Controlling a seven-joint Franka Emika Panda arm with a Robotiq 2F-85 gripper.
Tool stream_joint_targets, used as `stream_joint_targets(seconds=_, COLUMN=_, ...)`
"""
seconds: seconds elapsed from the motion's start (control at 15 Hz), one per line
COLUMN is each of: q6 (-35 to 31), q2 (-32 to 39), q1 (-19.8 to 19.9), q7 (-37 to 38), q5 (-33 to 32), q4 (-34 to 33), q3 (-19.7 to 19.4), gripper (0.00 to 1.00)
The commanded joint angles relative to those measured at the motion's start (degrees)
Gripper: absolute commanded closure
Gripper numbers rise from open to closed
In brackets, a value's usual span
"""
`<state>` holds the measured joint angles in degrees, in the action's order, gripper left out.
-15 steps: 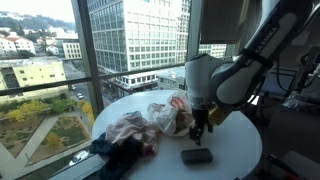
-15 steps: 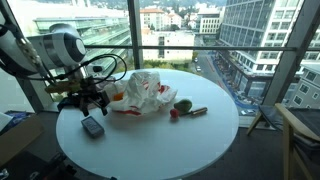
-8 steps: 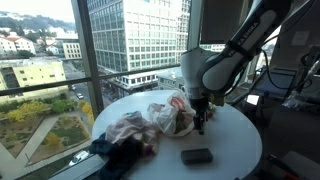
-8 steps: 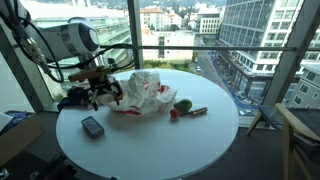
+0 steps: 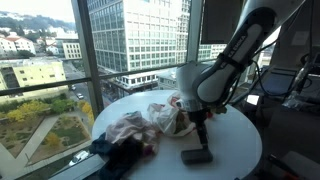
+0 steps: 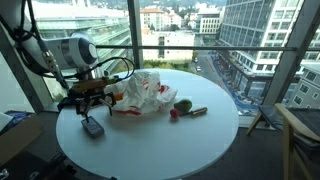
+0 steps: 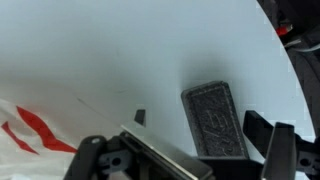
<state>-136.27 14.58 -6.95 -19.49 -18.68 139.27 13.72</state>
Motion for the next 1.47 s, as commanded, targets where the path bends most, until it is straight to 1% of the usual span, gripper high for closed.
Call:
stream_joint_targets(seconds=0.0, q6=-1.14, q2=3.4, q1=-1.34, q7=-2.05, q5=0.91, q4=-1.83, q3=-0.36, gripper=0.0)
stream_joint_targets(seconds=0.07, q6=-1.92, q2=4.44, q1=-1.76, q7=-0.66, q5=0.12, q4=-1.99, q3=-0.8, gripper=0.0)
stream_joint_targets(seconds=0.33, q6=-3.0, q2=8.13, q1=-2.39, q7=0.3, q5=0.23, q4=-3.56, q3=-0.93, gripper=0.0)
stream_joint_targets(seconds=0.6, q6=-2.65, q2=9.9, q1=-2.68, q7=0.44, q5=0.54, q4=-4.7, q3=-0.91, gripper=0.0)
stream_joint_targets(seconds=0.67, q6=-2.95, q2=10.06, q1=-3.12, q7=1.41, q5=-0.03, q4=-4.88, q3=-1.22, gripper=0.0)
stream_joint_targets(seconds=0.73, q6=-2.74, q2=10.24, q1=-3.18, q7=1.65, q5=0.11, q4=-5.05, q3=-1.22, gripper=0.25)
stream_joint_targets(seconds=0.8, q6=-2.38, q2=10.4, q1=-3.23, q7=1.77, q5=0.32, q4=-5.29, q3=-1.23, gripper=0.25)
stream_joint_targets(seconds=0.93, q6=-0.99, q2=10.76, q1=-3.25, q7=2.43, q5=1.19, q4=-5.99, q3=-1.19, gripper=0.42)
stream_joint_targets(seconds=1.07, q6=-0.16, q2=10.41, q1=-4.08, q7=6.11, q5=1.09, q4=-6.46, q3=-1.88, gripper=0.57)
stream_joint_targets(seconds=1.13, q6=0.64, q2=9.45, q1=-4.87, q7=9.2, q5=1.0, q4=-6.48, q3=-2.33, gripper=0.64)
stream_joint_targets(seconds=1.2, q6=1.6, q2=8.51, q1=-5.81, q7=13.64, q5=1.08, q4=-6.55, q3=-3.06, gripper=0.68)
stream_joint_targets(seconds=1.33, q6=2.81, q2=6.5, q1=-6.55, q7=19.16, q5=2.02, q4=-6.46, q3=-3.4, gripper=0.68)
stream_joint_targets(seconds=1.4, q6=4.51, q2=5.39, q1=-6.7, q7=21.42, q5=3.4, q4=-6.61, q3=-3.16, gripper=0.68)
